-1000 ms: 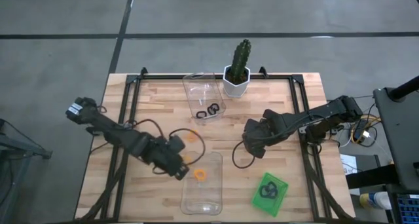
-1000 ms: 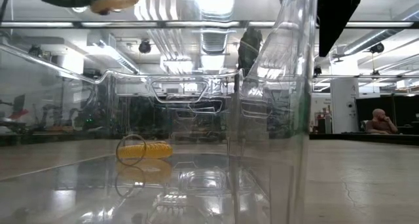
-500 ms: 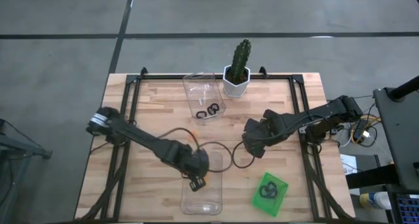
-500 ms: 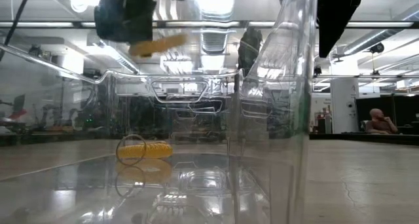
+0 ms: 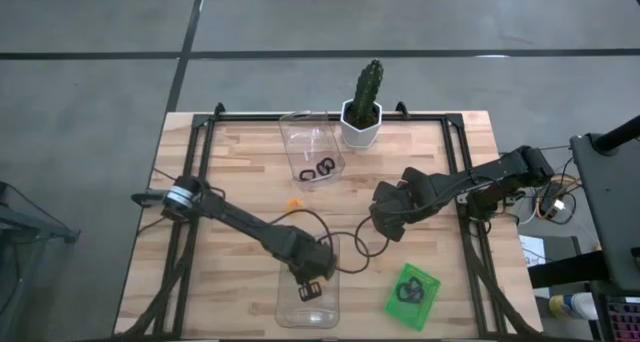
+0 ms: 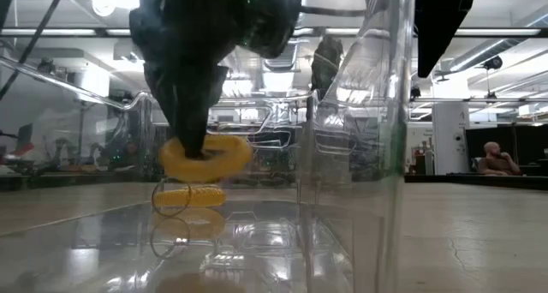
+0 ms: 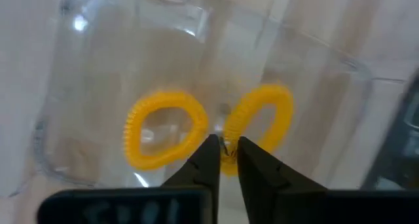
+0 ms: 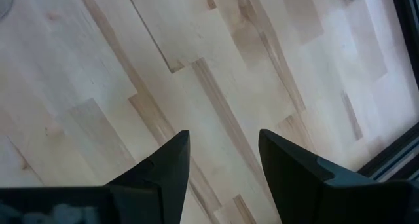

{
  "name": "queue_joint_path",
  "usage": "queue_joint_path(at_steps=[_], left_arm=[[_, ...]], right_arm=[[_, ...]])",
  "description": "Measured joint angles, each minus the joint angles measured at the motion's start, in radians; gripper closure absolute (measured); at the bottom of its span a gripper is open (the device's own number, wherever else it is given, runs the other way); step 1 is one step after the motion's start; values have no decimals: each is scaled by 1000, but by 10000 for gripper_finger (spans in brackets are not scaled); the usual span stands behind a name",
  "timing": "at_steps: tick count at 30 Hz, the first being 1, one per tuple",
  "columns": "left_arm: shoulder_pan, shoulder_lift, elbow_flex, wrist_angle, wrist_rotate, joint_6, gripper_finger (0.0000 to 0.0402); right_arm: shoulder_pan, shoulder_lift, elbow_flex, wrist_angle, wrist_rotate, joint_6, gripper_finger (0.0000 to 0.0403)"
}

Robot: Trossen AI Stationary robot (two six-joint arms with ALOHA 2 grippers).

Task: Sort spring keychains
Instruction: Put the bottom yellow spring keychain into the bottom transparent bin, then put the yellow spring keychain into the bottom transparent bin

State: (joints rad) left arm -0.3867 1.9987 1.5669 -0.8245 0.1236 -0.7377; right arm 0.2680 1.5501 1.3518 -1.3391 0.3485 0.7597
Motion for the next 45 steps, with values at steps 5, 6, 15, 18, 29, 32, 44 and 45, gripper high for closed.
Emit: queue_joint_path(at_steps=[5,6,15,18,29,32,44,45], left_arm=[[14,-35,0,14,20,11,314],[18,-49,4,7,18,5,305],[27,-237,-1,-132,-113,-55,272],[42,-308,-11,-213,-237,-80,272],[258,-574,-288,-250,-305,-342,271],[315,-625,-396,-179,-295,-330,271],[472,-613,-657,102,-173,-174,271],[477,-602,-663,128,-170,-155,271]], right_arm=[[0,0,0,8,1,0,225],[0,0,0,11,1,0,225],[0,0,0,12,2,0,225],[0,0,0,13,2,0,225],[0,0,0,23,18,-2,225],[-1,0,-1,26,19,-2,225],[-1,0,-10,38,18,13,225],[0,0,-10,38,18,18,225]])
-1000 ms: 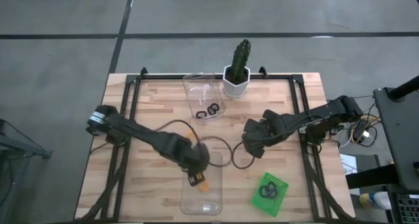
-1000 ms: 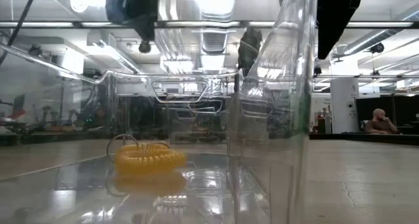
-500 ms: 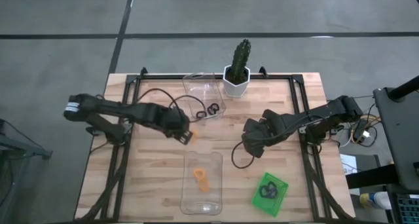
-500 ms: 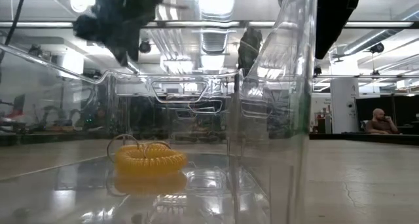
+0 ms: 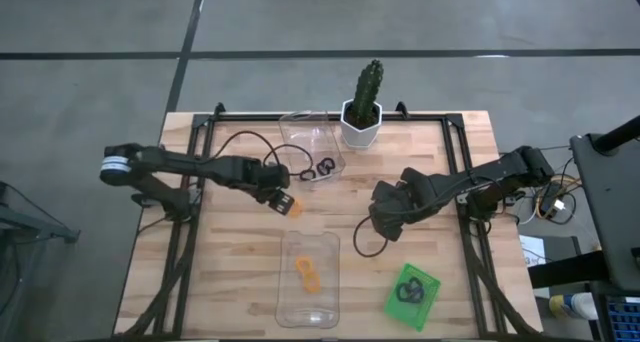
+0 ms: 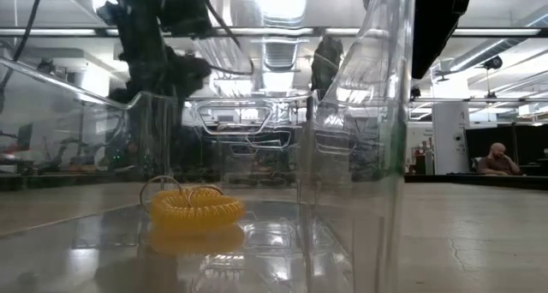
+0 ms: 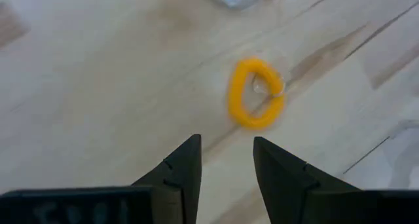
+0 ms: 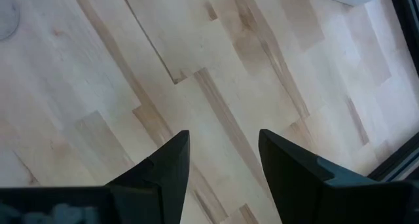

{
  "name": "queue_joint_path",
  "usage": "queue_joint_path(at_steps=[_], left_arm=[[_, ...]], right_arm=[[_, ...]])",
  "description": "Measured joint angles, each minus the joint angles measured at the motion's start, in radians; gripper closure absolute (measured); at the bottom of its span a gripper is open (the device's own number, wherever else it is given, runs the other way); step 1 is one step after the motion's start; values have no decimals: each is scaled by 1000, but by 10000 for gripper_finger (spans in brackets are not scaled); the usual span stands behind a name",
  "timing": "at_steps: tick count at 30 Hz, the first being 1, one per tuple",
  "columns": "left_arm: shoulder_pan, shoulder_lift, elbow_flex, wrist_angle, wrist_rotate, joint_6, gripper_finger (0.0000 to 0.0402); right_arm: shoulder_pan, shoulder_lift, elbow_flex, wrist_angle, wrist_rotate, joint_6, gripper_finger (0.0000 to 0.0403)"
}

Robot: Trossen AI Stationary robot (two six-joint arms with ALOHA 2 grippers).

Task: Sort spring keychains
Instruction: Put the yellow spring keychain into the bottom transparent bin

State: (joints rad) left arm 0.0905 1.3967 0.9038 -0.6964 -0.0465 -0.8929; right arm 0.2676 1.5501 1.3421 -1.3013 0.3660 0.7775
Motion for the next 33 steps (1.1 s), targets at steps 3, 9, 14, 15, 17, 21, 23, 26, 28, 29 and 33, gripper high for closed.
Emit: queue_joint_path(at_steps=[3,9,14,15,17,21,23,26,28,29,33], left_arm=[[6,36,-11,80,12,40,271],[20,130,-2,114,25,84,271],[20,209,10,140,48,124,271],[20,221,14,148,51,130,271],[20,240,22,162,52,134,271],[20,270,27,164,47,134,271],[21,278,29,164,49,150,275],[22,287,29,157,51,162,307],[23,285,29,150,49,159,350],[22,283,29,149,44,158,373],[22,258,35,123,42,163,392]], right_arm=[[0,0,-2,-1,-3,9,225],[1,-1,-2,-1,-27,10,225],[0,-1,-2,-1,-27,9,225],[0,-1,-2,-1,-27,9,225],[0,-1,-2,-1,-27,9,225],[0,-1,-2,-2,-28,9,225],[0,-1,-2,-2,-29,10,225],[0,-1,-2,-2,-28,13,225],[0,-1,-2,-2,-28,13,225],[0,-1,-2,-2,-28,13,225],[0,-1,-2,-1,-27,9,225]])
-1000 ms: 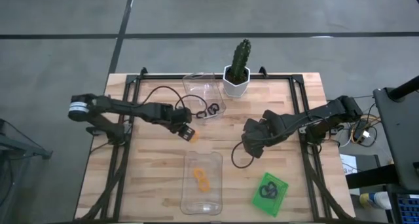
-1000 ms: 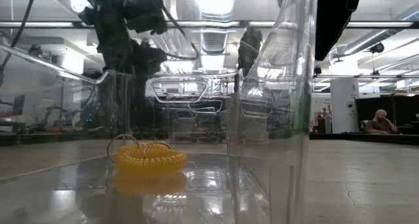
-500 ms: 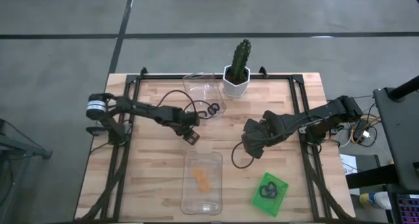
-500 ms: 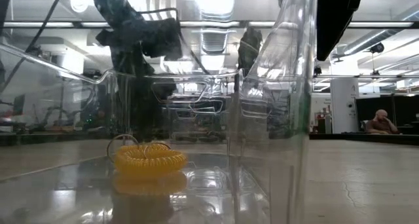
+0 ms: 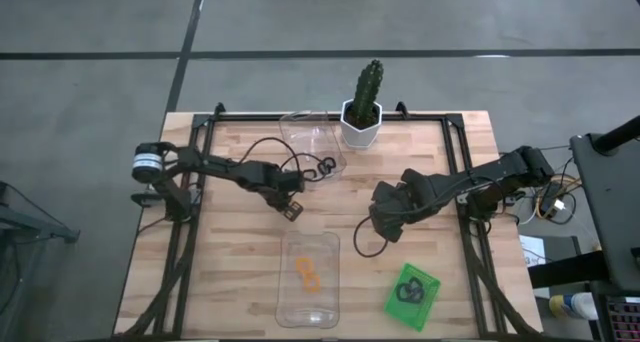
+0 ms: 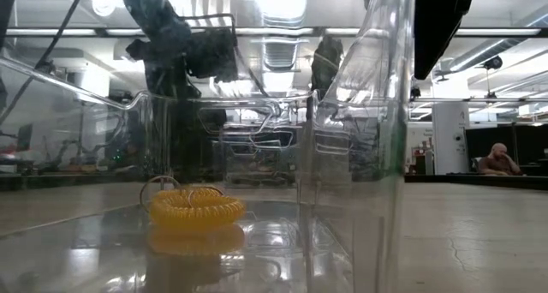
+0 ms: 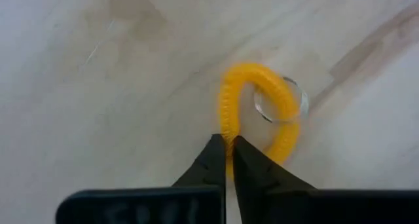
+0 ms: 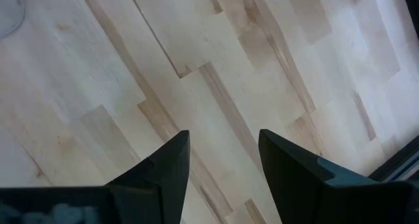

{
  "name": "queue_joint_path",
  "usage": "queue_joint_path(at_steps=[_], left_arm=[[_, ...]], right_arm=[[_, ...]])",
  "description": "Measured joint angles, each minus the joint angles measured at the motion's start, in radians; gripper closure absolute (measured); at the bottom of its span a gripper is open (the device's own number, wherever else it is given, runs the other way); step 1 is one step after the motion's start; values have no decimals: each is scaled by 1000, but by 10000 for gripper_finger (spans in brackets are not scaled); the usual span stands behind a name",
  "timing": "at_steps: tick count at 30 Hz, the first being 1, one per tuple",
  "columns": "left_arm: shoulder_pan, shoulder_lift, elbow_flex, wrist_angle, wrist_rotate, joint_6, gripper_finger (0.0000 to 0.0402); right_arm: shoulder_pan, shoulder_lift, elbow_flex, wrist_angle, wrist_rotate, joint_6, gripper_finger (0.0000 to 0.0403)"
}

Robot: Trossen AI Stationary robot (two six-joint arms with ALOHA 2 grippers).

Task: Sort spring keychains
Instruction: Put the yellow spring keychain into the bottom transparent bin

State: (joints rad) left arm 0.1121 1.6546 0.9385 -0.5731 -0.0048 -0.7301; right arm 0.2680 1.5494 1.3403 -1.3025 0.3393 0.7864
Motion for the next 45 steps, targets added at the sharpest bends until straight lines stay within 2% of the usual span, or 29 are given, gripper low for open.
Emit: queue_joint_path(at_steps=[11,16,19,25,30,33,37,42,45], left_arm=[[-64,-245,123,-219,-20,-28,400],[-144,-338,216,-230,-44,-98,401],[-214,-348,279,-231,-62,-153,401],[-404,-274,411,-235,-85,-206,401],[-518,-167,474,-239,-132,-226,401],[-553,-91,491,-239,-127,-236,401],[-582,19,511,-233,-68,-208,401],[-580,151,527,-230,19,-158,401],[-573,217,531,-224,38,-108,401]], right_arm=[[0,0,-2,0,1,0,225],[0,0,-2,0,1,-1,225],[0,0,-4,0,1,-1,225],[0,0,-4,0,1,-1,225],[0,0,-4,1,1,-1,225],[0,0,-4,2,1,-1,225],[0,0,-4,5,1,-1,225],[0,0,-4,9,2,-1,225],[0,0,-4,11,2,-1,225]])
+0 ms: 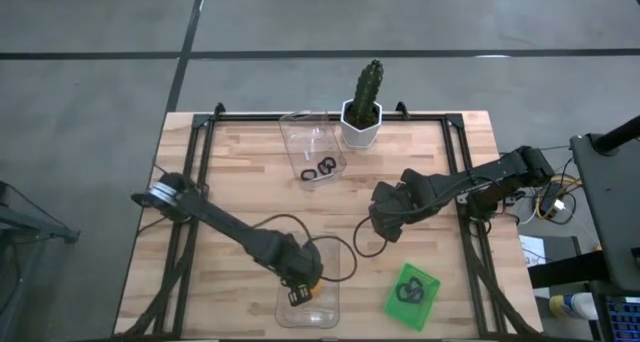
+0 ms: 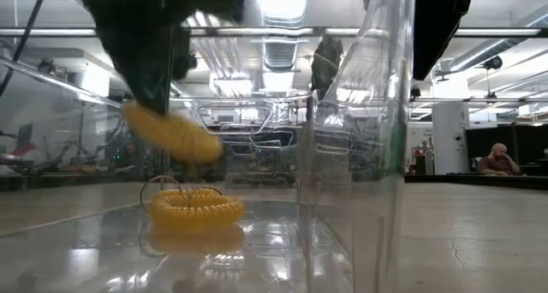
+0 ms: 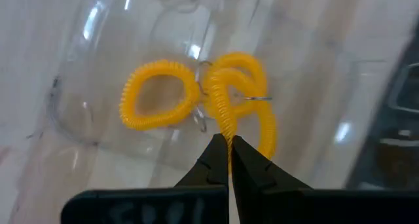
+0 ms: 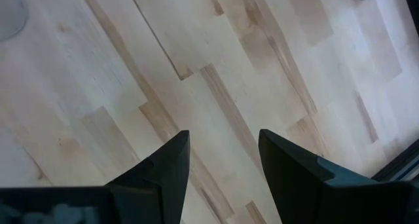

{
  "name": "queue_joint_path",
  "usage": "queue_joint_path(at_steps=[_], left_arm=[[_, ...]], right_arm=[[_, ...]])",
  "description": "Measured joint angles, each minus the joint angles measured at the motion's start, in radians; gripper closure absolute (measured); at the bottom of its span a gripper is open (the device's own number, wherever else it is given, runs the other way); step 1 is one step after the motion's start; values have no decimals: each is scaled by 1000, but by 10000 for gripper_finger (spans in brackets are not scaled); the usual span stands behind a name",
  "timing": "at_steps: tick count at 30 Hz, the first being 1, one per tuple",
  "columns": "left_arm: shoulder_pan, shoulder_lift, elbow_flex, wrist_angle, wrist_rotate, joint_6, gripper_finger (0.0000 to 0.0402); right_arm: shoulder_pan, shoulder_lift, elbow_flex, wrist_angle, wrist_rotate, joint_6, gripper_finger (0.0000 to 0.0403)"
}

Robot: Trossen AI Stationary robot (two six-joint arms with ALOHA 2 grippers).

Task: Sort spring keychains
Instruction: Put the yellow spring keychain into the bottom transparent bin, then return to Home Position

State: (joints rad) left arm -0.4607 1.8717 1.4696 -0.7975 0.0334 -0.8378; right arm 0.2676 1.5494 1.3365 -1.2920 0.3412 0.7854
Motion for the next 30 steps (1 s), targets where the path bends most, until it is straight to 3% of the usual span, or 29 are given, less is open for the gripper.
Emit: queue_joint_path(at_steps=[5,10,17,22,26,30], left_arm=[[24,67,3,1,40,20,400],[57,72,3,9,63,6,369],[101,-16,37,-26,88,-41,300],[107,-119,92,-35,73,-34,286],[107,-223,97,0,-16,29,295],[108,-361,2,150,-133,77,313]], right_arm=[[0,0,0,1,0,1,225],[0,0,0,1,-1,12,225],[0,0,0,-2,-6,17,225],[0,-4,0,-3,-34,12,225],[0,-25,-3,47,-106,-39,235],[14,-104,-54,303,-96,-97,269]])
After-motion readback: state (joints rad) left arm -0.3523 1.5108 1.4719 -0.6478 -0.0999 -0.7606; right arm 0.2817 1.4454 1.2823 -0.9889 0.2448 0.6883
